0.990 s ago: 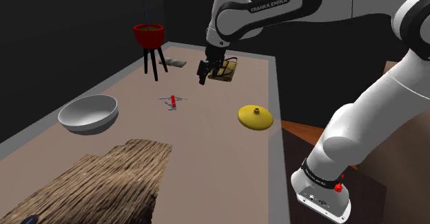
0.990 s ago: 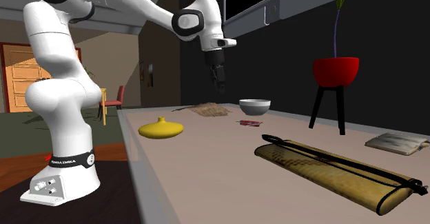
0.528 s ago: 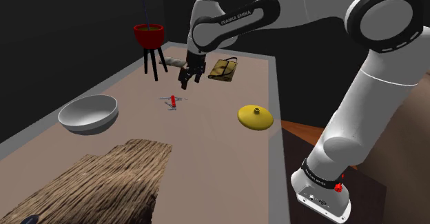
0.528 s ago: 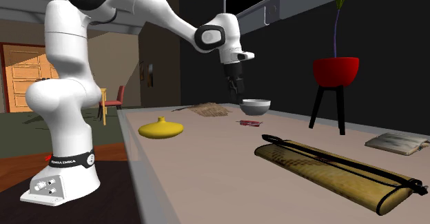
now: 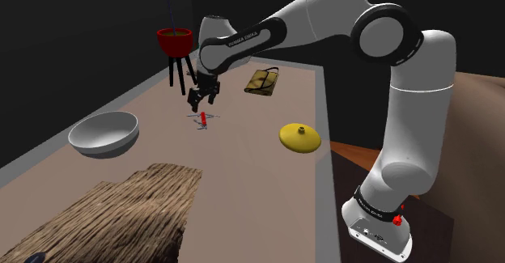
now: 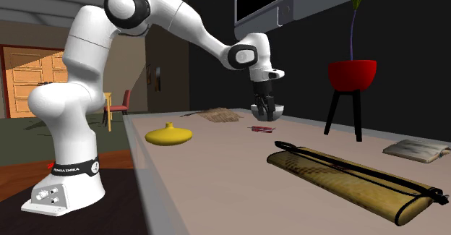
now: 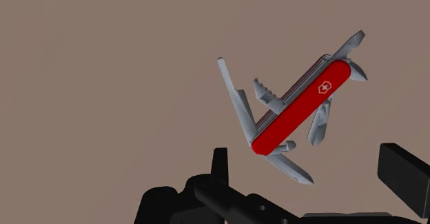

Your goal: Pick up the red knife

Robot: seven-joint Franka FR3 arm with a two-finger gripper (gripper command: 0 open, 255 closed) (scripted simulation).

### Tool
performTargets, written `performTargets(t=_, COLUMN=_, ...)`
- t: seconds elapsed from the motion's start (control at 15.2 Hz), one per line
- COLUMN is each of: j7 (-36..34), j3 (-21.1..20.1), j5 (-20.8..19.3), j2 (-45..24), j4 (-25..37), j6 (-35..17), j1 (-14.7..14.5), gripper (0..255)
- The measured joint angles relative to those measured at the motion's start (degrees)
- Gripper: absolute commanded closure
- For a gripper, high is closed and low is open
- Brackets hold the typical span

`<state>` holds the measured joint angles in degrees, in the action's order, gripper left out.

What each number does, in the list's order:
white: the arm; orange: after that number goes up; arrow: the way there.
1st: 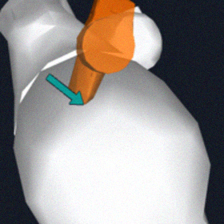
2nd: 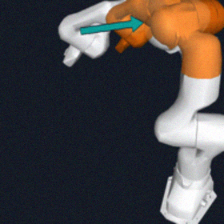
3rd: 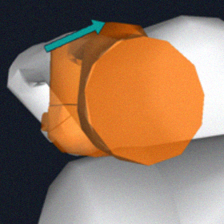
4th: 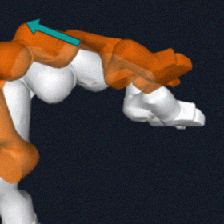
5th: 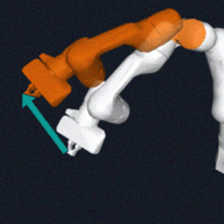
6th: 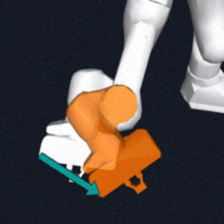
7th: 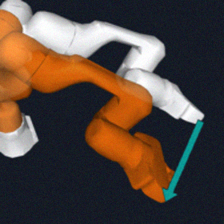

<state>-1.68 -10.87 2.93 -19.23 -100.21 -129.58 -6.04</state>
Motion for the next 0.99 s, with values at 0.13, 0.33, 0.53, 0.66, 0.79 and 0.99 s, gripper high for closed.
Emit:
performTargets(t=0.13, j7=-0.53, j3=0.10, j5=-0.70, j2=-3.75, j4=4.07, j6=0.33, j1=-0.64, gripper=0)
performTargets(t=0.33, j7=-0.74, j3=0.16, j5=-0.99, j2=-5.44, j4=4.24, j6=-1.23, j1=-0.97, gripper=0)
performTargets(t=0.53, j7=-0.81, j3=0.23, j5=-1.19, j2=-6.74, j4=3.66, j6=-3.12, j1=-1.18, gripper=0)
performTargets(t=0.66, j7=-0.68, j3=0.27, j5=-1.19, j2=-7.10, j4=3.20, j6=-3.91, j1=-1.12, gripper=0)
performTargets(t=0.79, j7=-0.66, j3=0.28, j5=-1.19, j2=-7.02, j4=3.02, j6=-4.13, j1=-1.10, gripper=255)
performTargets(t=0.99, j7=-0.66, j3=0.27, j5=-1.18, j2=-7.00, j4=2.90, j6=-4.23, j1=-1.11, gripper=255)
